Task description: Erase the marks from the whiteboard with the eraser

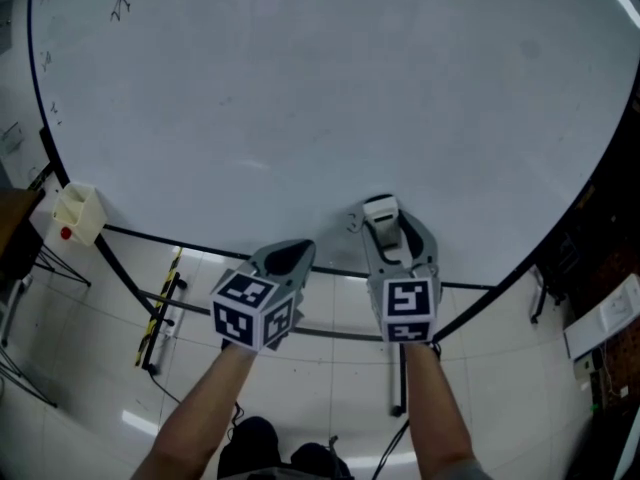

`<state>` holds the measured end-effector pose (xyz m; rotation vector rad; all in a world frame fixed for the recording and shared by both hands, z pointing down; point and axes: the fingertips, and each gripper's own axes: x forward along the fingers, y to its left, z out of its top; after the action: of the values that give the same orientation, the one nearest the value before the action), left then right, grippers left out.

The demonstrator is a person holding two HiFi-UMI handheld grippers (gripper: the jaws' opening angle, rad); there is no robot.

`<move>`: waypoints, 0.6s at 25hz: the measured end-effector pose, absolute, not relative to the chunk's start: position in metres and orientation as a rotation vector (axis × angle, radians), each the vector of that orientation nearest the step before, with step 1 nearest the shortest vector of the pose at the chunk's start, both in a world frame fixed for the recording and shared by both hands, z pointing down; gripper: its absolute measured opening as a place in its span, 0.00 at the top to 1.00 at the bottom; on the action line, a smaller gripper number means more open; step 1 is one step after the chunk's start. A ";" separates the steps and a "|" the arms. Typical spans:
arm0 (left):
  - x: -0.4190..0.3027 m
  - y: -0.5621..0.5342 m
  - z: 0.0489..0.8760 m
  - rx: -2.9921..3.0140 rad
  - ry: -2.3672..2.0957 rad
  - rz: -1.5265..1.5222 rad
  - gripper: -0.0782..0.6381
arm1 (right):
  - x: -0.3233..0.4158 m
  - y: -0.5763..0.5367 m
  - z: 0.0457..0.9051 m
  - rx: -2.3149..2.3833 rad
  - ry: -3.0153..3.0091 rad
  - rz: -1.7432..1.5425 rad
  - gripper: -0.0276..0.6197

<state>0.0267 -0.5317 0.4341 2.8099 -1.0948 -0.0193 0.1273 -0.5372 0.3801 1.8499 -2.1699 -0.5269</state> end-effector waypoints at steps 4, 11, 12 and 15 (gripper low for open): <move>0.018 -0.532 0.436 2.797 -1.125 -0.012 0.89 | 0.103 -0.544 0.405 1.772 -2.176 -0.502 0.60; -0.007 -0.530 0.446 2.749 -1.189 0.006 0.89 | 0.054 -0.553 0.447 1.605 -2.219 -0.483 0.60; -0.009 -0.529 0.447 2.746 -1.192 0.010 0.89 | 0.051 -0.554 0.449 1.602 -2.217 -0.487 0.60; -0.011 -0.528 0.449 2.742 -1.195 0.018 0.89 | 0.053 -0.554 0.448 1.618 -2.215 -0.497 0.60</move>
<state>-0.0112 -0.5275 0.4488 2.7417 -1.1947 0.0175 0.0527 -0.5539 0.4478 1.6176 -2.2150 -0.4967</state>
